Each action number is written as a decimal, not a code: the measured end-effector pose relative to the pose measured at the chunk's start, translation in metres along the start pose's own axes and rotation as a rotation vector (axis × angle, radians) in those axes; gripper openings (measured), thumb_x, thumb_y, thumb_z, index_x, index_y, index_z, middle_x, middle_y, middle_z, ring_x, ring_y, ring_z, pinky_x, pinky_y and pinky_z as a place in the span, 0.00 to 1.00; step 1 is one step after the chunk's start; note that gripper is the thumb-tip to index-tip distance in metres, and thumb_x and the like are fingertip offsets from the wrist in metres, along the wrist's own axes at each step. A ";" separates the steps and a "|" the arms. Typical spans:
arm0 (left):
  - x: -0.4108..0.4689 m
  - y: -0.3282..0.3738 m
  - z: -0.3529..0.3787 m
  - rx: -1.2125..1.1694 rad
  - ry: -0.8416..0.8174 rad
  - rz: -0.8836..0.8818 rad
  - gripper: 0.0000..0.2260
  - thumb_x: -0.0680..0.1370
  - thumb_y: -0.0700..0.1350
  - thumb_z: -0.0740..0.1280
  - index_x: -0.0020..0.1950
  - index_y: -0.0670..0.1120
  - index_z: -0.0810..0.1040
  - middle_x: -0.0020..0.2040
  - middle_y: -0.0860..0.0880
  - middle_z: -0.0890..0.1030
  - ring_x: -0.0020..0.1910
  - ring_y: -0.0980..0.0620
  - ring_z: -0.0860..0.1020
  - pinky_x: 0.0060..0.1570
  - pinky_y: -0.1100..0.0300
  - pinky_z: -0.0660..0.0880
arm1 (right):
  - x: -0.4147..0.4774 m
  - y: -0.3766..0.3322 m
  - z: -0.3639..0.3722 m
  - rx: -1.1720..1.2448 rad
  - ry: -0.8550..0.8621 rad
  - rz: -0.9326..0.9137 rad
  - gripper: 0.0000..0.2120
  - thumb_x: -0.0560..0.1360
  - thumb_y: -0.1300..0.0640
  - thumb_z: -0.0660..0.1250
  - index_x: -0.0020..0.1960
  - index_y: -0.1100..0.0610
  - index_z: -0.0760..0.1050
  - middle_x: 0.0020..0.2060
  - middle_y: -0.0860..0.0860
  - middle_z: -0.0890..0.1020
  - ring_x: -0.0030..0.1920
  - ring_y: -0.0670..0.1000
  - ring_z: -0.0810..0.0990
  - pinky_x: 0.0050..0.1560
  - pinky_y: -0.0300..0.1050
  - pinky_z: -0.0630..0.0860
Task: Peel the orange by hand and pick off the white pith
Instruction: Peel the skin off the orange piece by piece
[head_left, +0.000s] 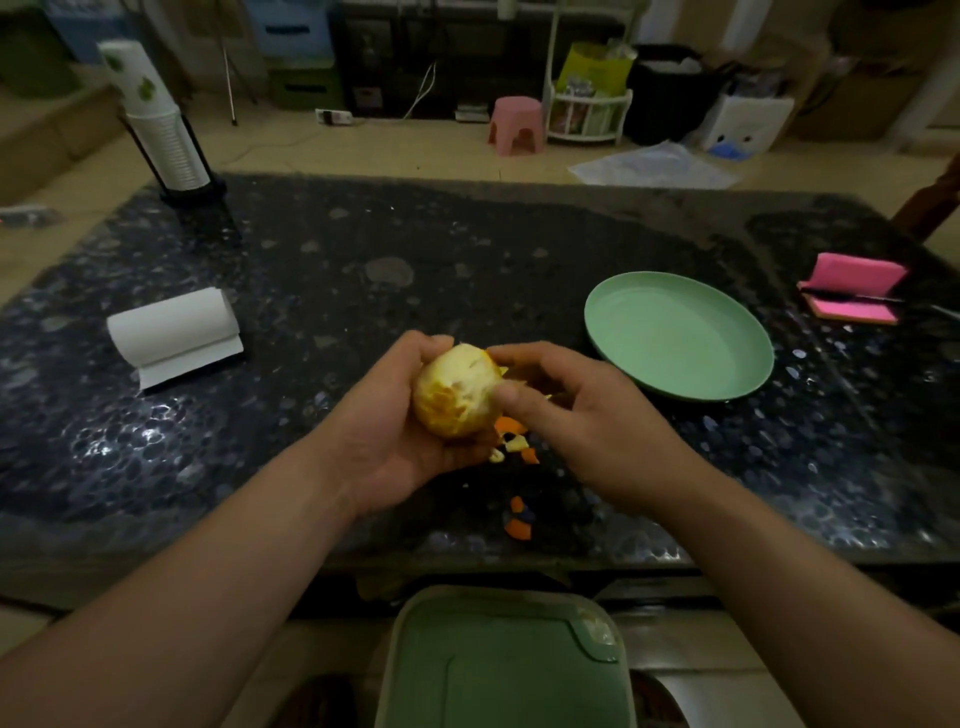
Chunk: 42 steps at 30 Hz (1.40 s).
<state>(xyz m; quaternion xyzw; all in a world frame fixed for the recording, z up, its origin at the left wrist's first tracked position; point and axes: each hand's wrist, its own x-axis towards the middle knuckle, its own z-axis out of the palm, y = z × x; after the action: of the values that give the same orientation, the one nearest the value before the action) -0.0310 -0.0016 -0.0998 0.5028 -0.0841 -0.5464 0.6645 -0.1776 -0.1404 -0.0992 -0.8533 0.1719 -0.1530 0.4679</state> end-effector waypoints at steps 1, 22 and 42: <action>-0.001 0.001 -0.001 0.020 0.001 0.004 0.19 0.82 0.54 0.62 0.63 0.43 0.80 0.52 0.41 0.84 0.43 0.45 0.82 0.45 0.49 0.81 | 0.000 -0.002 -0.002 0.008 0.001 0.005 0.15 0.82 0.47 0.70 0.69 0.45 0.80 0.55 0.42 0.86 0.57 0.42 0.84 0.61 0.53 0.82; -0.002 -0.005 0.001 0.490 -0.038 0.065 0.09 0.78 0.53 0.68 0.48 0.49 0.81 0.44 0.45 0.81 0.41 0.49 0.78 0.43 0.50 0.74 | -0.007 -0.004 0.007 -0.177 0.030 -0.012 0.05 0.77 0.52 0.75 0.51 0.47 0.80 0.37 0.44 0.84 0.37 0.44 0.82 0.38 0.46 0.81; 0.004 -0.009 -0.010 0.603 -0.058 0.219 0.16 0.76 0.59 0.68 0.53 0.48 0.80 0.47 0.47 0.82 0.46 0.48 0.78 0.48 0.48 0.73 | -0.003 0.007 0.009 0.221 -0.033 0.193 0.08 0.83 0.59 0.67 0.59 0.52 0.83 0.48 0.54 0.88 0.50 0.55 0.87 0.51 0.57 0.86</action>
<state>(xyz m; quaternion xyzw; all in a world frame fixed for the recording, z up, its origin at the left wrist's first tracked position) -0.0288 0.0018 -0.1128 0.6492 -0.3149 -0.4361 0.5378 -0.1774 -0.1360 -0.1101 -0.7786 0.2274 -0.1113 0.5742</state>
